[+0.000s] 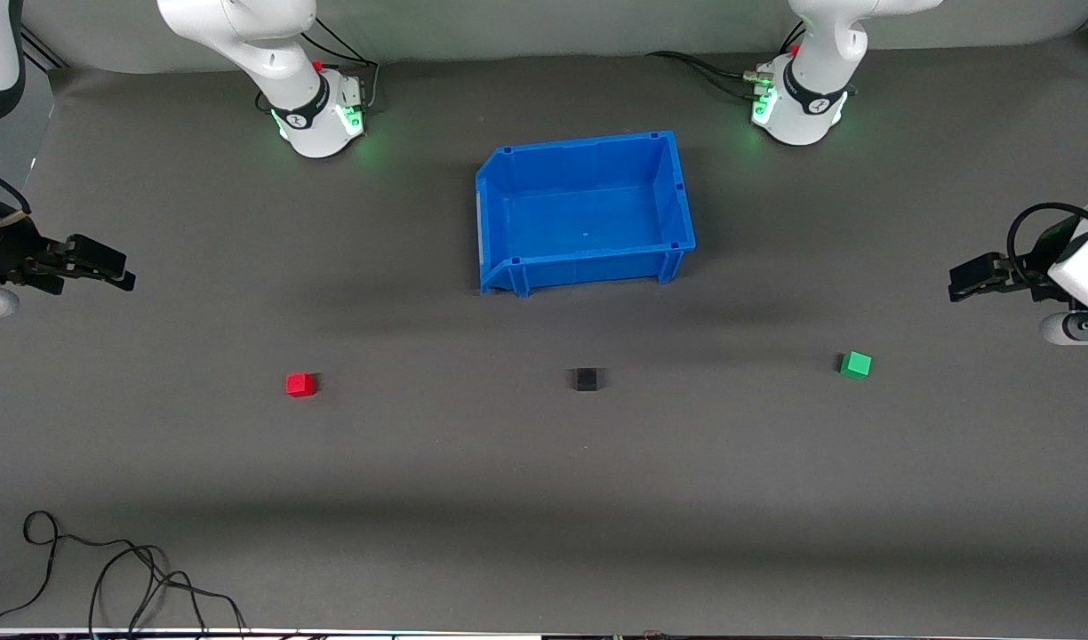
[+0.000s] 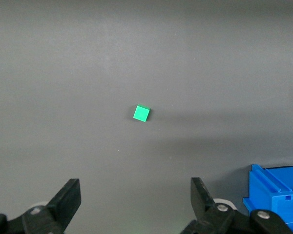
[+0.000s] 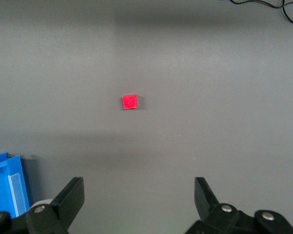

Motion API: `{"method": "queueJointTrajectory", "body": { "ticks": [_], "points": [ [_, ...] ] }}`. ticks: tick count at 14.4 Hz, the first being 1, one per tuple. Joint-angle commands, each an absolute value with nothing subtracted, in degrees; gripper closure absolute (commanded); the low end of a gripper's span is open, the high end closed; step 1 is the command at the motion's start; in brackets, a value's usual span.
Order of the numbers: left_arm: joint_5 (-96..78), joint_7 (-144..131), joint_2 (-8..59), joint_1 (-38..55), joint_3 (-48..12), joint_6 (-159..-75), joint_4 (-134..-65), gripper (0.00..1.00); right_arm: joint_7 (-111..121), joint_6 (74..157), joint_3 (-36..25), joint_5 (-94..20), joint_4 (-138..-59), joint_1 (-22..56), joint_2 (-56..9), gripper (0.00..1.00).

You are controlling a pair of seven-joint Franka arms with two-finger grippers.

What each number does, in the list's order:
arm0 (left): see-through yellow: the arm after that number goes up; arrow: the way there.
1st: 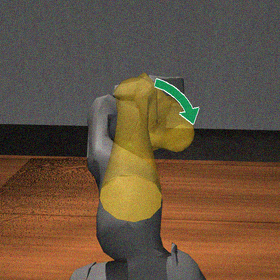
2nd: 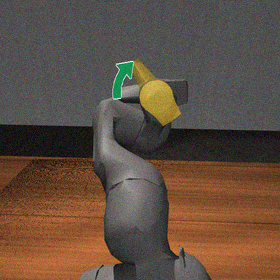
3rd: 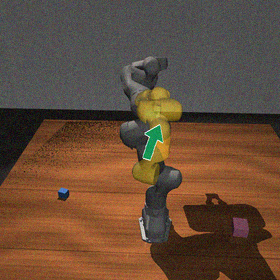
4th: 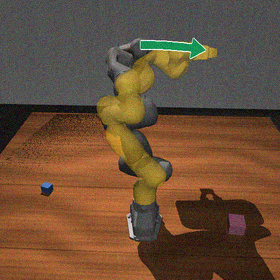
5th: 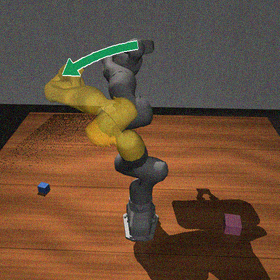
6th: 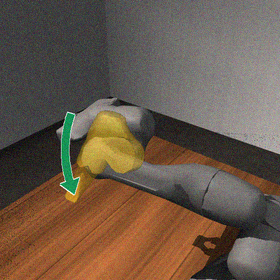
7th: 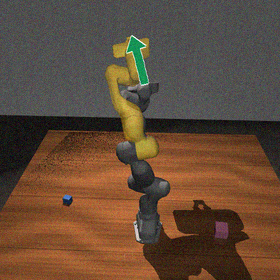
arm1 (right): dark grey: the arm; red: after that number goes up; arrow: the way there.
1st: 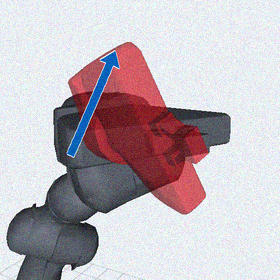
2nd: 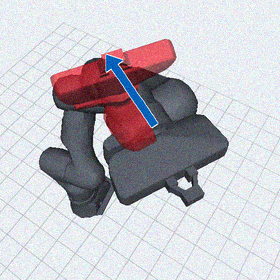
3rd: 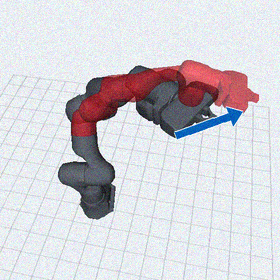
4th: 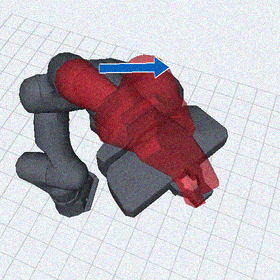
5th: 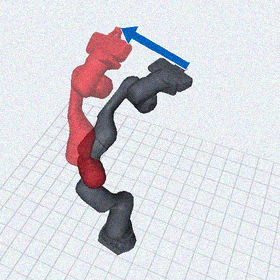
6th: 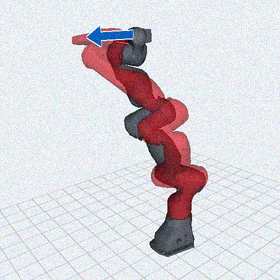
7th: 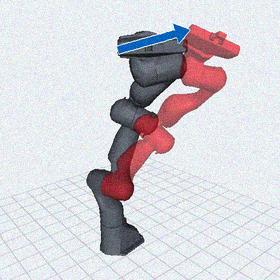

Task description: Attach green and red cubes to black cube

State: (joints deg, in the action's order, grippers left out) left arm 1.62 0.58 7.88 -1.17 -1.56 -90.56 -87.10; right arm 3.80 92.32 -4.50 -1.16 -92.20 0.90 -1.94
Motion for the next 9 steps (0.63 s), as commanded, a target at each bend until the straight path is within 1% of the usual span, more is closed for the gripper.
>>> {"method": "queueJointTrajectory", "body": {
  "ticks": [1,7,9],
  "points": [
    [1.58,1.67,8.7,-0.71,-1.49,-90.18,-85.43,0.0,5.1,92.9,-4.83,-2.2,-92.46,1.14,-1.32,0.0],
    [2.02,1.67,8.96,-0.35,-1.49,-90.61,-85.34,0.0,3.17,92.99,-4.57,-2.28,-92.2,1.23,-1.49,0.0],
    [1.58,1.58,9.58,-0.61,-1.49,-90.7,-85.34,0.0,-2.6,93.08,-4.48,-2.37,-91.94,1.23,-1.58,0.0]
  ]
}}
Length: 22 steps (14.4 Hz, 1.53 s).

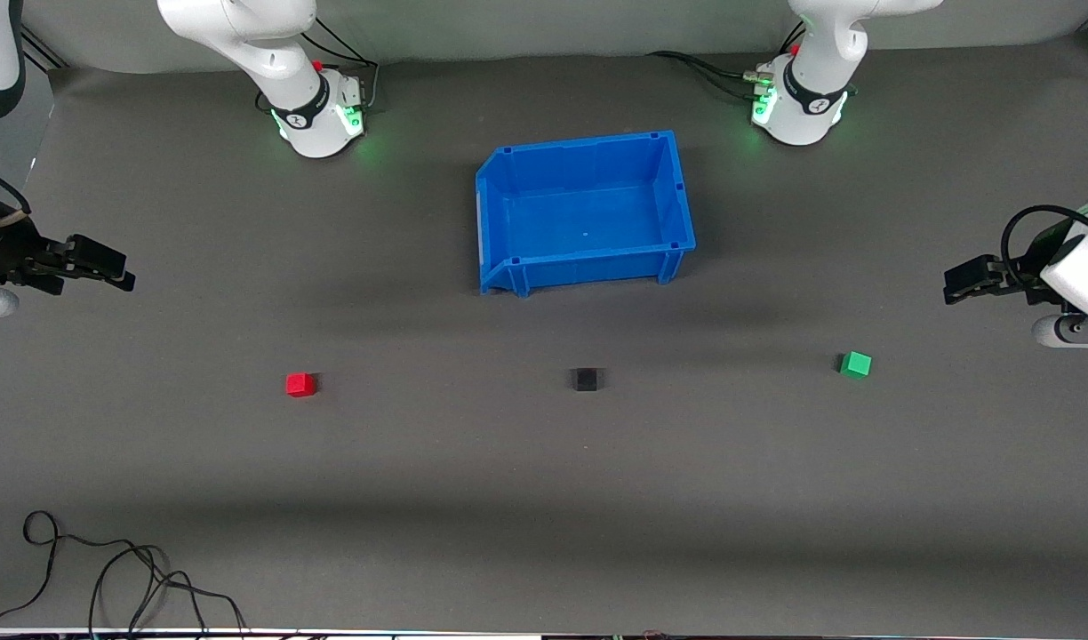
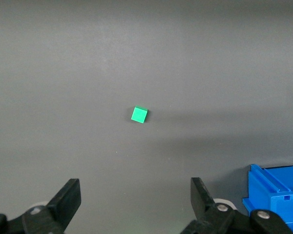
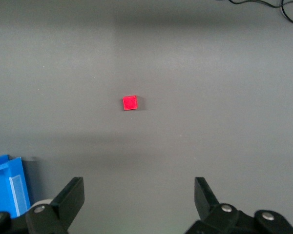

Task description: Attach green and red cubes to black cube

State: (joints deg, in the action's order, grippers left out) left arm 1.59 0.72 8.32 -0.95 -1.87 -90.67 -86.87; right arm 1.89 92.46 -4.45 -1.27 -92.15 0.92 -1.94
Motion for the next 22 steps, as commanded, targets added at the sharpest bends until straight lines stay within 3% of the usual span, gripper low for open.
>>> {"method": "queueJointTrajectory", "body": {
  "ticks": [1,7,14,18,22],
  "points": [
    [1.58,1.58,10.1,-0.7,-1.49,-90.79,-85.34,0.0,-7.42,93.08,-4.48,-2.37,-91.41,1.23,-1.76,0.0],
    [1.58,-2.44,12.22,-1.14,-1.32,-95.78,-89.54,0.0,-46.0,93.08,-4.31,-7.29,-87.19,1.14,-6.5,0.0],
    [1.5,-8.35,12.65,-6.76,-1.23,-127.74,-114.23,0.0,-73.55,93.16,-6.58,-19.84,-90.43,-0.17,-11.06,0.0],
    [1.49,-8.01,21.69,-5.45,-1.49,-136.29,-114.17,0.0,-71.9,95.08,-8.17,-27.58,-94.12,-1.67,-17.12,0.0],
    [2.46,-4.41,30.04,-3.7,-1.76,-141.77,-110.49,0.0,-60.06,108.25,-8.52,-33.91,-106.76,-1.76,-18.54,0.0]
  ]
}}
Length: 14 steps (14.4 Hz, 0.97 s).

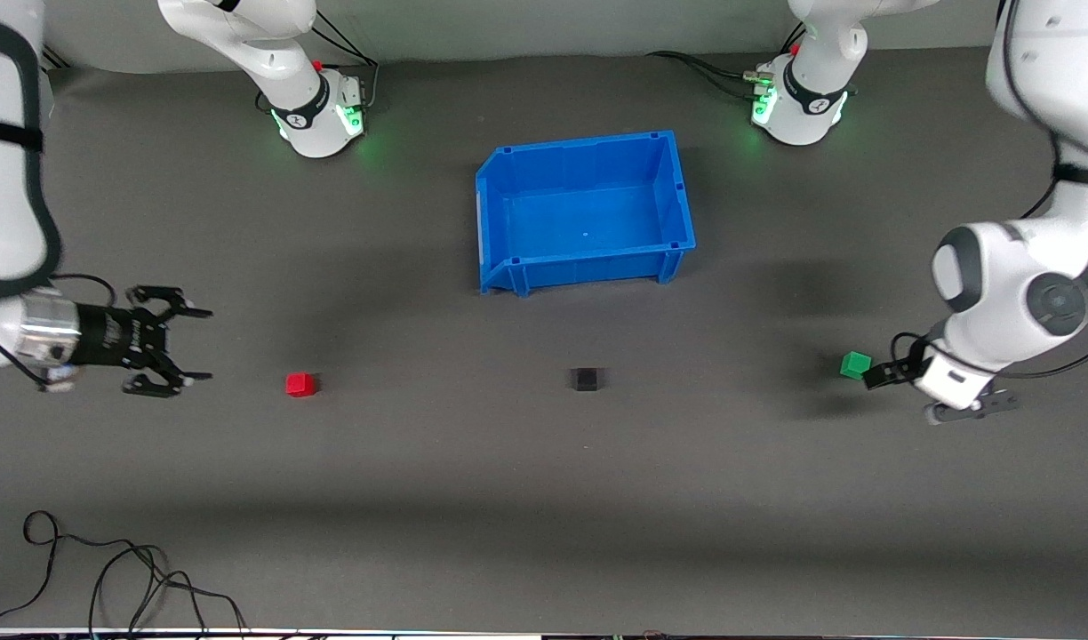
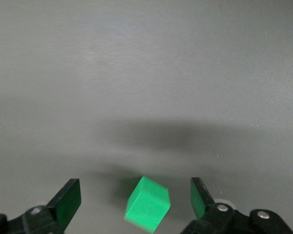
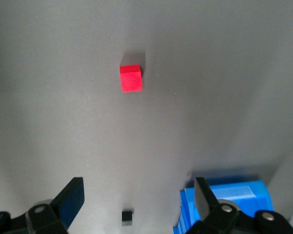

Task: Attach green and red cubes to black cube
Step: 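Close the right gripper on the red cube while the left gripper grasps green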

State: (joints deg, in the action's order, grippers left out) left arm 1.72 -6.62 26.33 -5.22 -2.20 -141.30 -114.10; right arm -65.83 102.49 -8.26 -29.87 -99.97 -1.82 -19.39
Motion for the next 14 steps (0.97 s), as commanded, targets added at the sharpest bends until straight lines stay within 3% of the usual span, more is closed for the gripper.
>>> {"method": "queueJointTrajectory", "body": {
  "ticks": [1,4,9,12,14],
  "points": [
    [2.46,-3.26,30.84,-3.69,-1.76,-141.25,-109.43,0.0,-57.16,111.07,-8.53,-35.23,-108.79,-1.67,-19.59,0.0],
    [2.37,-3.08,32.08,-2.73,-1.76,-138.54,-109.86,0.01,-50.48,115.91,-8.61,-40.84,-109.43,-1.84,-26.08,0.0],
    [2.55,-2.73,31.73,-0.36,-1.76,-132.19,-109.86,0.26,-42.81,122.68,-8.61,-46.4,-108.72,-1.76,-33.74,0.0],
    [2.55,0.08,31.9,-0.61,-1.67,-132.19,-109.86,0.3,-41.4,123.31,-8.61,-47.9,-107.75,-1.58,-35.77,0.01],
    [4.38,0.96,32.17,-0.79,-1.49,-132.01,-109.95,0.3,-41.57,123.22,-8.61,-47.9,-107.67,-1.49,-35.68,0.08]
  ]
}}
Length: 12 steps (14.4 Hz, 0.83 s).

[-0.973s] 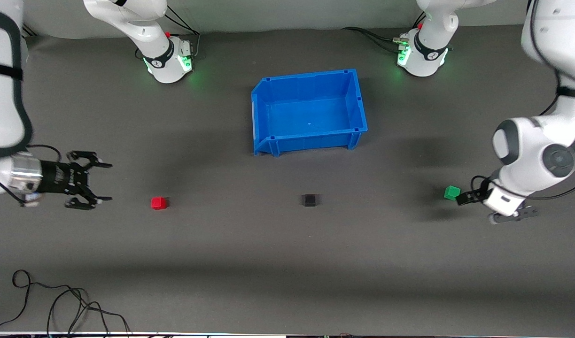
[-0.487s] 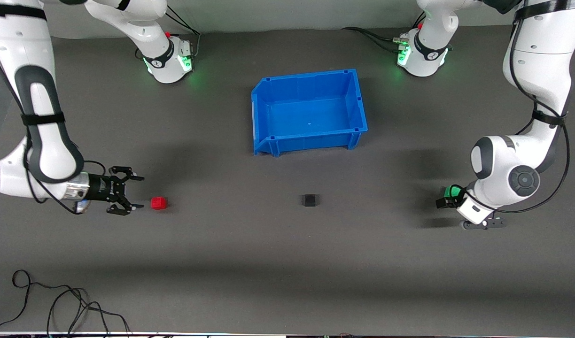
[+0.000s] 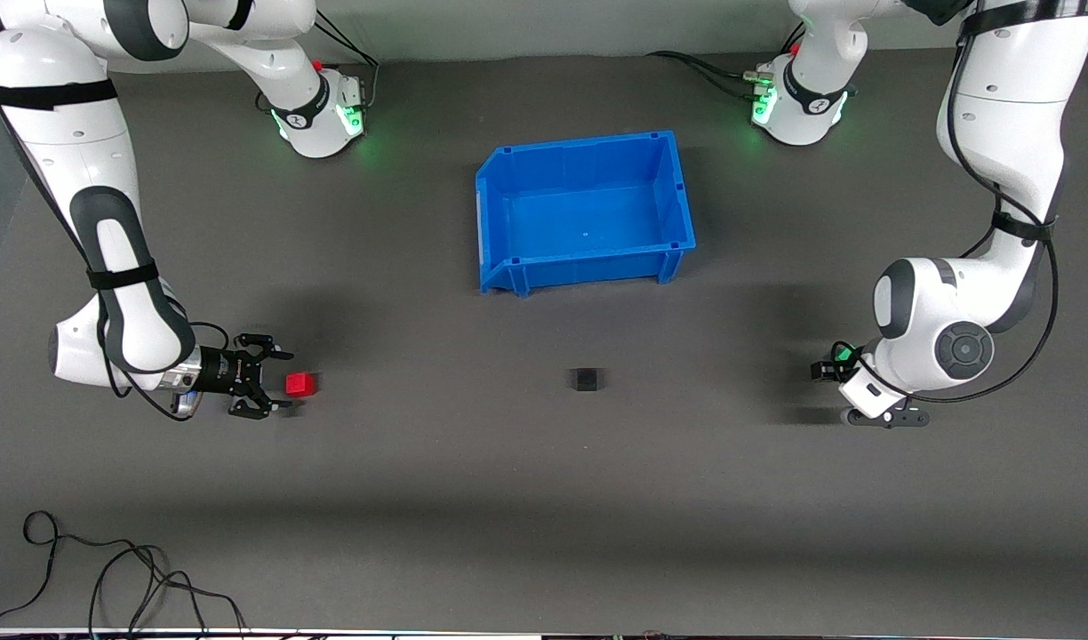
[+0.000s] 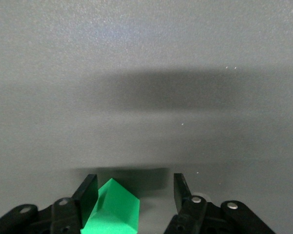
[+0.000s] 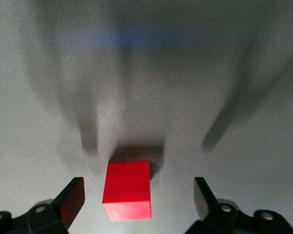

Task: Attach green and red cubes to black cube
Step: 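Close the right gripper on the red cube while the left gripper grasps green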

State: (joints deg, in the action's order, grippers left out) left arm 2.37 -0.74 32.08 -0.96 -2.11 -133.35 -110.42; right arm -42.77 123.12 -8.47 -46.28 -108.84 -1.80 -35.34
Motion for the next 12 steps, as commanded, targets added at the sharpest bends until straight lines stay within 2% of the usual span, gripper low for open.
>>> {"method": "queueJointTrajectory", "body": {
  "ticks": [1,4,5,7,9,12],
  "points": [
    [5.35,1.05,31.99,-1.31,-1.58,-131.75,-109.95,0.28,-41.66,123.22,-8.61,-47.9,-107.67,-1.41,-35.68,0.14],
    [5.27,0.97,31.47,-1.49,-1.41,-128.5,-109.51,0.23,-41.92,123.22,-8.53,-47.99,-107.67,-1.23,-35.68,0.48],
    [5.36,0.97,31.46,-1.67,-1.41,-128.5,-109.69,0.24,-42.18,123.14,-8.53,-47.99,-107.67,-1.23,-35.68,0.54],
    [5.36,0.44,31.64,-1.49,-1.41,-128.5,-109.95,0.26,-42.36,123.05,-8.44,-47.99,-107.58,-1.14,-35.68,0.63],
    [5.36,0.18,31.73,-1.32,-1.41,-128.41,-109.95,0.32,-43.5,122.61,-8.44,-47.99,-107.14,-1.14,-35.34,0.65],
    [5.36,0.35,31.9,-1.41,-1.41,-128.5,-109.95,0.56,-46.66,121.39,-8.17,-47.9,-105.39,-0.97,-34.28,0.65]
  ]
}}
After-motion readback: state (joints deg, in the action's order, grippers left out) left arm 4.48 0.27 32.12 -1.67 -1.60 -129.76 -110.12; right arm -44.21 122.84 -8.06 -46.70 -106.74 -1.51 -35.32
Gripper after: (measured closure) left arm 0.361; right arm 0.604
